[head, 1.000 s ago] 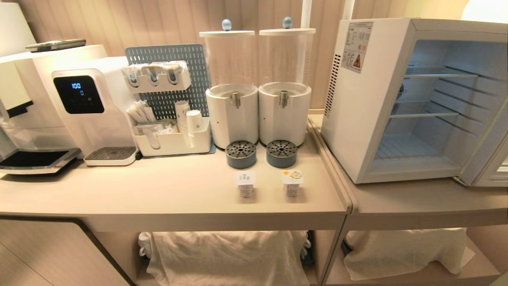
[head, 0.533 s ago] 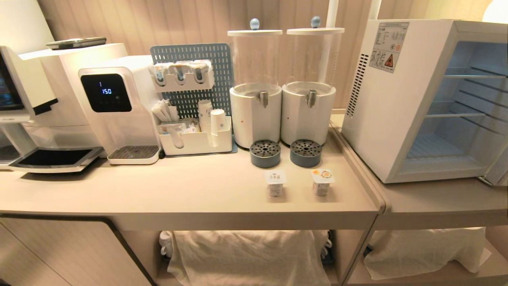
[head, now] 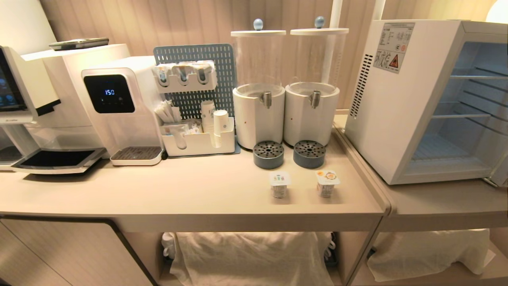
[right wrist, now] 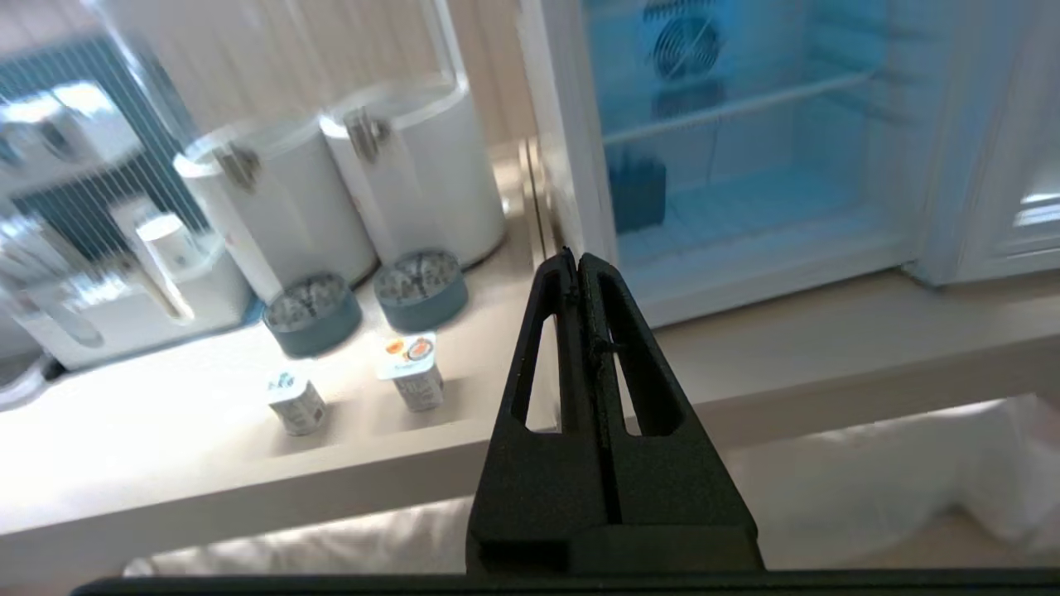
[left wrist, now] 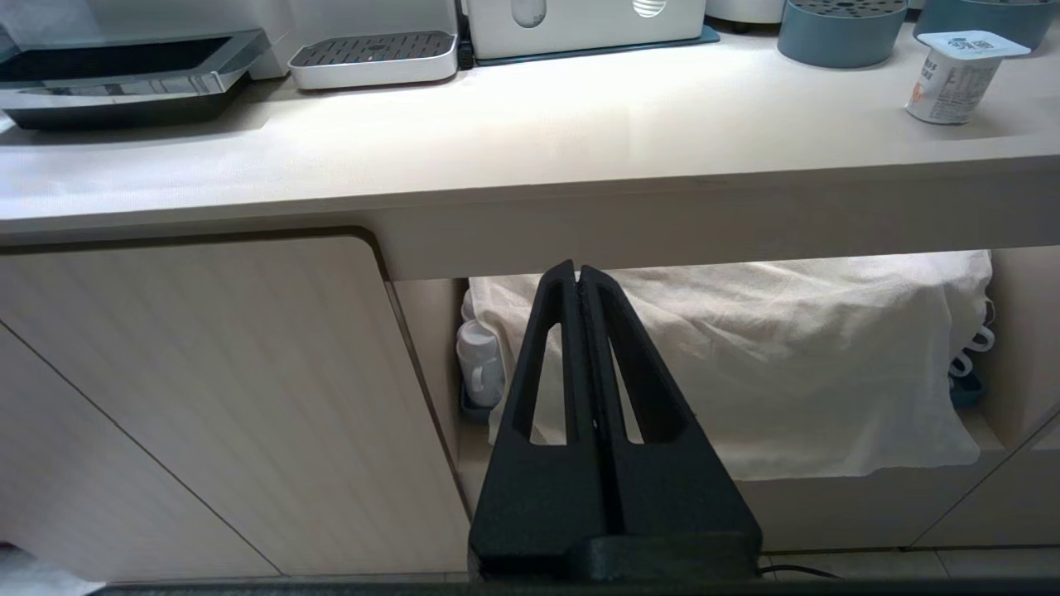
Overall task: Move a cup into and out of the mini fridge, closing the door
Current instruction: Put the yoghurt in the freezer
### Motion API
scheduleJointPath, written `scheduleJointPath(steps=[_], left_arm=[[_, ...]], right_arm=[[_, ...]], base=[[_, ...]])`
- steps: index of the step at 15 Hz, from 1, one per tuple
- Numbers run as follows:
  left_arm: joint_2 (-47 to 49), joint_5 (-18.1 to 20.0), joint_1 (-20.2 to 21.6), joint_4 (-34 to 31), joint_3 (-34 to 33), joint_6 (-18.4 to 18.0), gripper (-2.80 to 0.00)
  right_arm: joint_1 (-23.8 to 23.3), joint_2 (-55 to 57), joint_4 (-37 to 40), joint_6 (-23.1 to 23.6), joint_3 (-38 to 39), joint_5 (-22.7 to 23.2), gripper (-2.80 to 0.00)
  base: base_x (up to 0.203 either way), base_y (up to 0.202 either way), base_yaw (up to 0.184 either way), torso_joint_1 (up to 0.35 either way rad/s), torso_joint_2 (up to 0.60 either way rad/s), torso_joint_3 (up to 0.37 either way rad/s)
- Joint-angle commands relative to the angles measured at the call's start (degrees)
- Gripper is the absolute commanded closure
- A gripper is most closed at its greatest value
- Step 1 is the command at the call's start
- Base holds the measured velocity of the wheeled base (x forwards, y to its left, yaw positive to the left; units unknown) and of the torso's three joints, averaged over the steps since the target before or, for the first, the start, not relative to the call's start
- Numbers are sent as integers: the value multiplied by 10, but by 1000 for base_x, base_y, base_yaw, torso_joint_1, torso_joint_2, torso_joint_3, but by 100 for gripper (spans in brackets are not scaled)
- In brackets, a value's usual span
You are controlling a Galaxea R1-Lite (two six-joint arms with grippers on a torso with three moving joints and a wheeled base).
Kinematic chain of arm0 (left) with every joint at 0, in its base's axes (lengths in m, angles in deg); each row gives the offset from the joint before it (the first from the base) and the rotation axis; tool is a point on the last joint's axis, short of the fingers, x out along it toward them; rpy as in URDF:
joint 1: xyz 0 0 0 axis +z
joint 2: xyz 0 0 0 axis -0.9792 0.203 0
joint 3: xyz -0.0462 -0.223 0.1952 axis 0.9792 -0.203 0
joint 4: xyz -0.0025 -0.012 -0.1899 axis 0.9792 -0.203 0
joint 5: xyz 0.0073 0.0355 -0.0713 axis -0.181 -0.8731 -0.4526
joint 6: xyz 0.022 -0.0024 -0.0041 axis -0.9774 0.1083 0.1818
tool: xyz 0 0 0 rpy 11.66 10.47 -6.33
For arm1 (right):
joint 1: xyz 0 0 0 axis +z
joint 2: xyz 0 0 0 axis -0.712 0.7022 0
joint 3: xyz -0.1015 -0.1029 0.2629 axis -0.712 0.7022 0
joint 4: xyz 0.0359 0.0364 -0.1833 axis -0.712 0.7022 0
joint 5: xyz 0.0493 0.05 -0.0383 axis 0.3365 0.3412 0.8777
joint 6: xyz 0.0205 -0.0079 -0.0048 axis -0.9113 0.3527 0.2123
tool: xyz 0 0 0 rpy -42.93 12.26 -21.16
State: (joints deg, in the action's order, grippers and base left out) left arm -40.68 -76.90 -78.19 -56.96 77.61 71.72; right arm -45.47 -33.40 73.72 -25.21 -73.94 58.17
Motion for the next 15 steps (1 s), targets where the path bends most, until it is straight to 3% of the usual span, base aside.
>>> scheduleJointPath(steps=[1, 2, 3, 5, 6, 8, 11, 12, 15], left_arm=[[0, 0, 0, 0, 0, -1, 0], [0, 0, 0, 0, 0, -1, 0], [0, 0, 0, 0, 0, -1, 0], [0, 0, 0, 0, 0, -2, 0], [0, 0, 0, 0, 0, -2, 0], [0, 0, 0, 0, 0, -3, 0], [0, 0, 0, 0, 0, -3, 0], [0, 0, 0, 0, 0, -3, 0], [0, 0, 0, 0, 0, -2, 0]], right_arm=[[-2, 208, -14, -1, -44, 8, 0], [-7, 269, -44, 8, -46, 42, 0], [-23, 323, -94, 29, -33, 110, 0], [-76, 416, -188, 100, 22, 305, 0], [-100, 476, -232, 145, 49, 365, 0], [-126, 586, -341, 207, 103, 423, 0], [-127, 764, -584, 255, 179, 456, 0], [-119, 825, -659, 266, 199, 459, -280], [-66, 992, -847, 298, 228, 422, -280]], base=[[0, 0, 0, 0, 0, 0], [0, 0, 0, 0, 0, 0], [0, 0, 0, 0, 0, 0], [0, 0, 0, 0, 0, 0], [0, 0, 0, 0, 0, 0], [0, 0, 0, 0, 0, 0], [0, 0, 0, 0, 0, 0], [0, 0, 0, 0, 0, 0], [0, 0, 0, 0, 0, 0]])
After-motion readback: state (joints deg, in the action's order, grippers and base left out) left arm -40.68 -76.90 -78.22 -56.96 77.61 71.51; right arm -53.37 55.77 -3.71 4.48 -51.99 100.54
